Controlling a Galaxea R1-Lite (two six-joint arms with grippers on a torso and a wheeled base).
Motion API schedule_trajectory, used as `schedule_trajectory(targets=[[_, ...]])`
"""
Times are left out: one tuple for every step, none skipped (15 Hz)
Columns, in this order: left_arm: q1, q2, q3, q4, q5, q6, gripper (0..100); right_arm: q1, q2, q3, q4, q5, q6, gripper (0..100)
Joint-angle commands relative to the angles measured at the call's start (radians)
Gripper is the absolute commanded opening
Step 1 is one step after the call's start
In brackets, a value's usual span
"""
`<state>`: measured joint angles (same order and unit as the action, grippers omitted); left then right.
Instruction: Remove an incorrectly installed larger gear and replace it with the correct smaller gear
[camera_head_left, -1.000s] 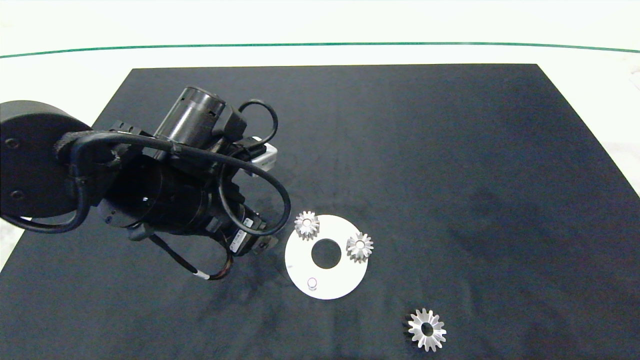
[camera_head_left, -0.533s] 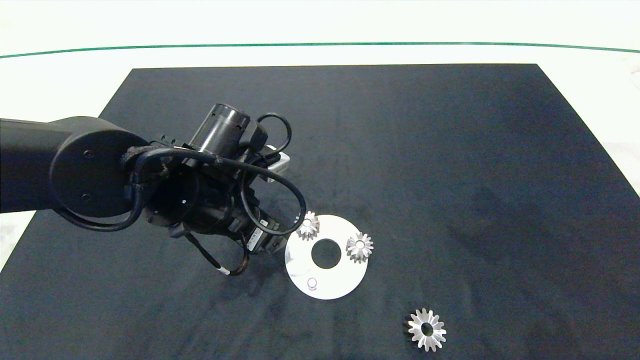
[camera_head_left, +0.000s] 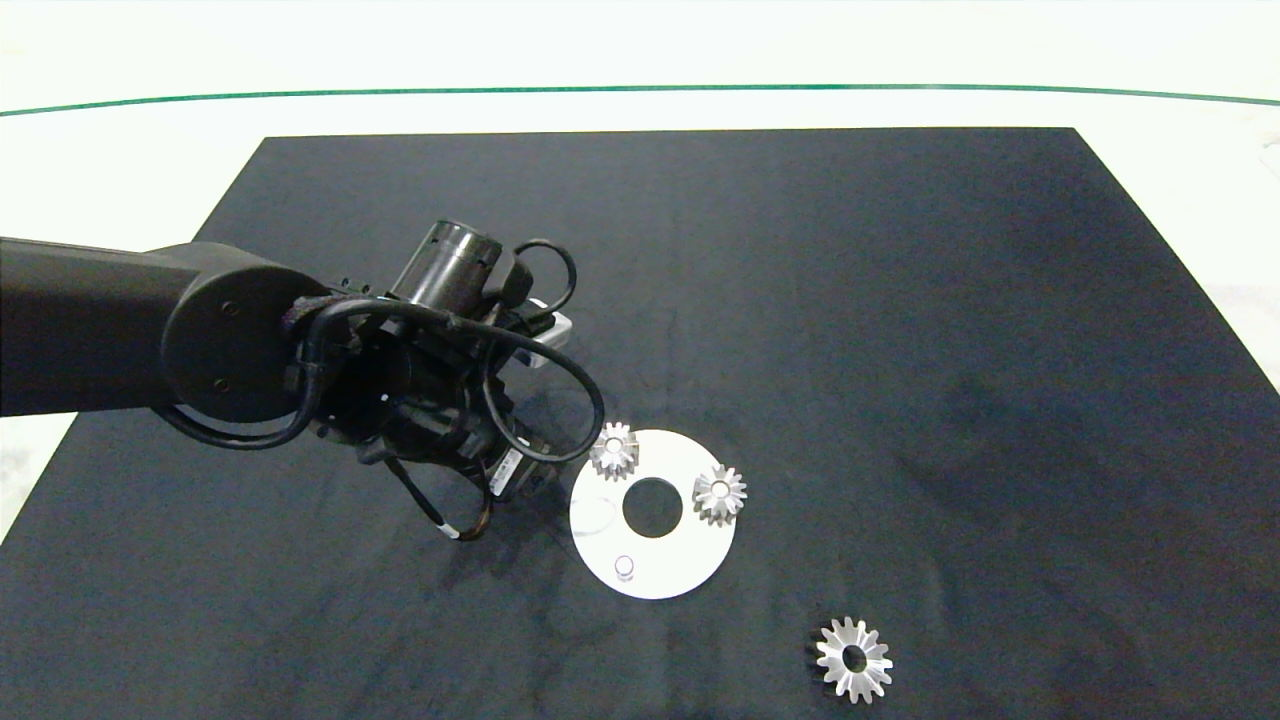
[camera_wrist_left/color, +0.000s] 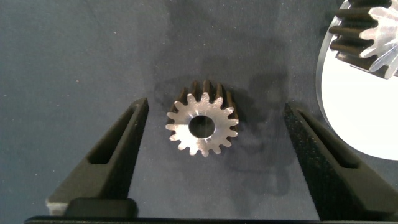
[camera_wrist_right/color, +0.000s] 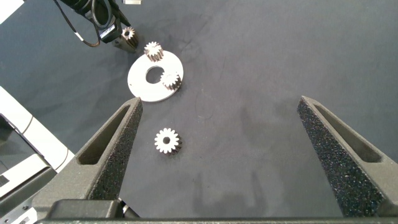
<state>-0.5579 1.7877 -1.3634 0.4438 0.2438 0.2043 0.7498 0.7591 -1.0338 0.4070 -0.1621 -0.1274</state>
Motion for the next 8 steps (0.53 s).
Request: schedule_trajectory(targets=[[0.0, -0.002, 0.001, 0.004, 0.002, -0.003, 80, 0.0, 0.005, 0.0, 0.003, 0.0, -0.001, 100], [0.0, -0.004, 0.001, 0.004, 0.002, -0.005, 78, 0.0, 0.005, 0.0, 0.003, 0.001, -0.001, 100], [0.0, -0.002, 0.003, 0.006, 0.003, -0.006, 75, 0.0, 0.005, 0.0, 0.003, 0.001, -0.001, 100], [0.0, -0.001, 0.003, 0.004, 0.002, -0.011, 74, 0.0, 0.005, 0.0, 0.003, 0.004, 0.0, 100], [0.0, -0.001, 0.003, 0.004, 0.002, -0.011, 72, -0.001, 0.005, 0.0, 0.003, 0.006, 0.0, 100], [0.0, -0.001, 0.006, 0.004, 0.002, -0.008, 69, 0.0, 0.005, 0.0, 0.003, 0.007, -0.001, 100], [0.0, -0.002, 0.006, 0.004, 0.002, -0.009, 68, 0.0, 0.005, 0.0, 0.003, 0.007, -0.001, 100], [0.0, -0.004, 0.007, 0.006, 0.002, -0.006, 66, 0.0, 0.005, 0.0, 0.001, 0.006, 0.0, 100]])
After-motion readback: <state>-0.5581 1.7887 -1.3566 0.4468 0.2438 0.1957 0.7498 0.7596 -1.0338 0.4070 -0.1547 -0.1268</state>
